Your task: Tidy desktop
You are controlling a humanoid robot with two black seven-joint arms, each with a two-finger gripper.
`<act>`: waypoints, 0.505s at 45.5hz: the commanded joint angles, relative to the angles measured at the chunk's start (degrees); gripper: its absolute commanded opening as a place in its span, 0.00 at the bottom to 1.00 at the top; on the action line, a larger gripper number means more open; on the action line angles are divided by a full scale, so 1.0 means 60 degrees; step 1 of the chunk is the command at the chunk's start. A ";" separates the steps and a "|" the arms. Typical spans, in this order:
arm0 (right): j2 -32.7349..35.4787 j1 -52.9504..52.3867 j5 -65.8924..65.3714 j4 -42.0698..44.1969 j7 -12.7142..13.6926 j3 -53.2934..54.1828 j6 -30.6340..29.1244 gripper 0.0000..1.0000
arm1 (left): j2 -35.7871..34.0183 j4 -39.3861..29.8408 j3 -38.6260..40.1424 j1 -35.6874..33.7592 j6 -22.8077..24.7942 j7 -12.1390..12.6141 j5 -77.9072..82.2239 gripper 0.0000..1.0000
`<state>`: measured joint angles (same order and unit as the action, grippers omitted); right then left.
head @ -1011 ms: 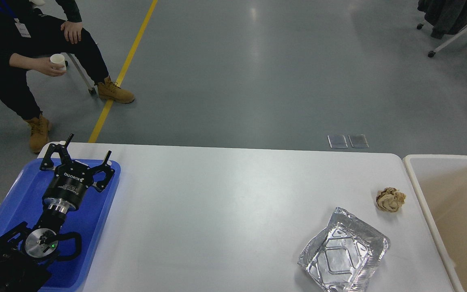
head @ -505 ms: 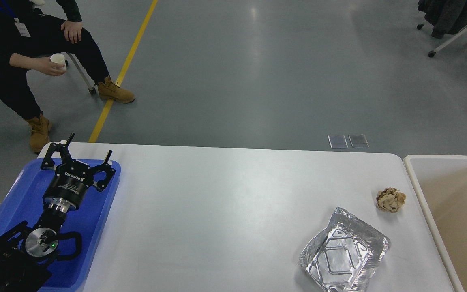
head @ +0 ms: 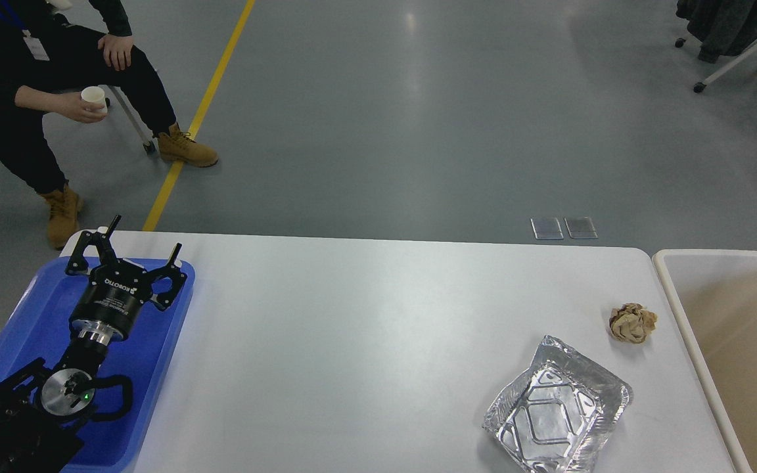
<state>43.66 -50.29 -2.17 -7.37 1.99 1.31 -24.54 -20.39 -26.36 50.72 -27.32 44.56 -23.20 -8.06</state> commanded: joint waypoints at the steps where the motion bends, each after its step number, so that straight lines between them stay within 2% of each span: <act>1: 0.2111 -0.2411 -0.0911 -0.2913 0.0004 -0.1609 -0.0291 1.00 | 0.0001 -0.0002 -0.0001 -0.0002 0.0000 0.0000 -0.0004 0.99; 6: 0.2933 -0.3818 -0.2346 -0.4775 0.0063 -0.1771 -0.0232 1.00 | 0.0001 -0.0002 -0.0001 -0.0002 0.0000 0.0000 0.0010 0.99; 12: 0.3285 -0.4858 -0.3841 -0.5977 0.0107 -0.1771 -0.0276 1.00 | 0.0001 -0.0002 0.0014 -0.0002 0.0000 0.0000 0.0011 0.99; 16: 0.3446 -0.5532 -0.4457 -0.6753 0.0370 -0.1844 -0.0393 1.00 | 0.0001 -0.0002 -0.0001 -0.0002 0.0000 0.0000 0.0011 0.99; 23: 0.3374 -0.7274 -0.5263 -0.7765 0.0488 -0.3013 -0.0393 1.00 | 0.0001 -0.0002 -0.0016 -0.0002 0.0000 0.0000 0.0011 0.99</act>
<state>61.62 -79.36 -24.35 -42.27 3.65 -9.63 -26.43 -20.39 -26.37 50.74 -27.32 44.55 -23.20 -8.01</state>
